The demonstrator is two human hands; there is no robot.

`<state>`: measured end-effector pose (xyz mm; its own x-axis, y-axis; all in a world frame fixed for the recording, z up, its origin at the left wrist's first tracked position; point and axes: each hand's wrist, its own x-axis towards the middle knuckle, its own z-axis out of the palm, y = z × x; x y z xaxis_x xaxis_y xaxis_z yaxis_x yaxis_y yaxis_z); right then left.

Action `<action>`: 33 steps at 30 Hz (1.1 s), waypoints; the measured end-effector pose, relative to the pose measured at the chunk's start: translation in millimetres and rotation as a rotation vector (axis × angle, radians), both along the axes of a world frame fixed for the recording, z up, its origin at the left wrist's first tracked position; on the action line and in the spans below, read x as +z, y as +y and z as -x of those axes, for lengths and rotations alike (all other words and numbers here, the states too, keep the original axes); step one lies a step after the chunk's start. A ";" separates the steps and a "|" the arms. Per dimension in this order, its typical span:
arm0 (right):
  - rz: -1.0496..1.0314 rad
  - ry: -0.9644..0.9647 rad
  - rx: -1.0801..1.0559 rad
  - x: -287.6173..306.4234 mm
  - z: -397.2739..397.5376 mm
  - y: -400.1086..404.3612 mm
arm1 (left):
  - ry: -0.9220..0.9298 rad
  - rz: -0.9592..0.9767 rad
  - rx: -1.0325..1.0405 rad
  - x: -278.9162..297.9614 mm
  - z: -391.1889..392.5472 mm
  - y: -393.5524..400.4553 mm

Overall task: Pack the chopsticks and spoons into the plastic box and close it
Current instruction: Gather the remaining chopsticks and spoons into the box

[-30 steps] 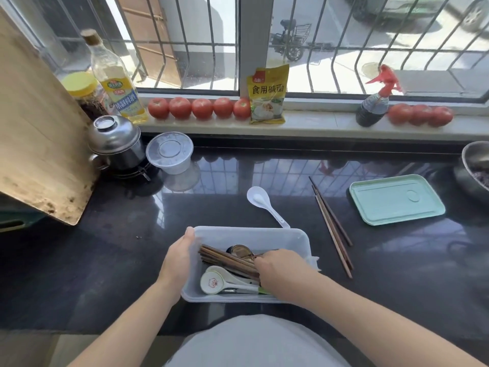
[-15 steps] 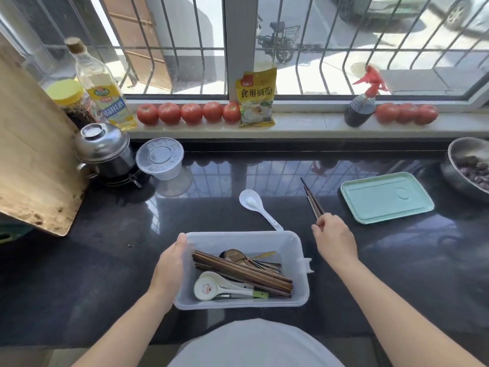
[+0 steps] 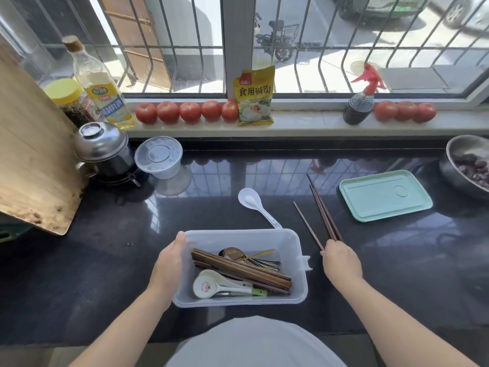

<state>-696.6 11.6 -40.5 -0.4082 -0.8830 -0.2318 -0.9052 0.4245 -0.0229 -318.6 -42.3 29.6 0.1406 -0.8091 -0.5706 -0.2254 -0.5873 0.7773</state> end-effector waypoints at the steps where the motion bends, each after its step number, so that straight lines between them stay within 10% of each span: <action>1: -0.039 -0.022 0.003 4.1 -3.5 -1.0 | -0.002 0.003 0.002 0.7 0.3 0.1; 8: 0.535 -0.710 -0.156 121.3 -48.5 -41.0 | 0.012 -0.028 0.012 -4.9 -2.1 -2.8; 11: 0.276 -0.934 0.230 170.7 -88.6 -36.8 | 0.046 -0.041 0.031 -4.9 -2.2 -1.8; 17: -0.406 -0.206 0.803 116.2 -129.8 -19.7 | 0.107 -0.070 0.053 -7.2 -3.3 -0.9; 26: -0.174 -0.279 0.657 100.4 -141.0 -23.1 | -0.008 -0.032 0.008 -5.9 -1.2 -0.5; 33: 0.428 -0.402 -0.020 91.0 -54.9 -41.1 | -0.029 -0.020 -0.009 -10.5 -3.4 -3.0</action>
<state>-641.7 -29.6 50.5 -0.3797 -0.9251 0.0034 -0.7819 0.3189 -0.5356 -315.2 -45.3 19.1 0.1500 -0.7989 -0.5825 -0.2526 -0.6006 0.7586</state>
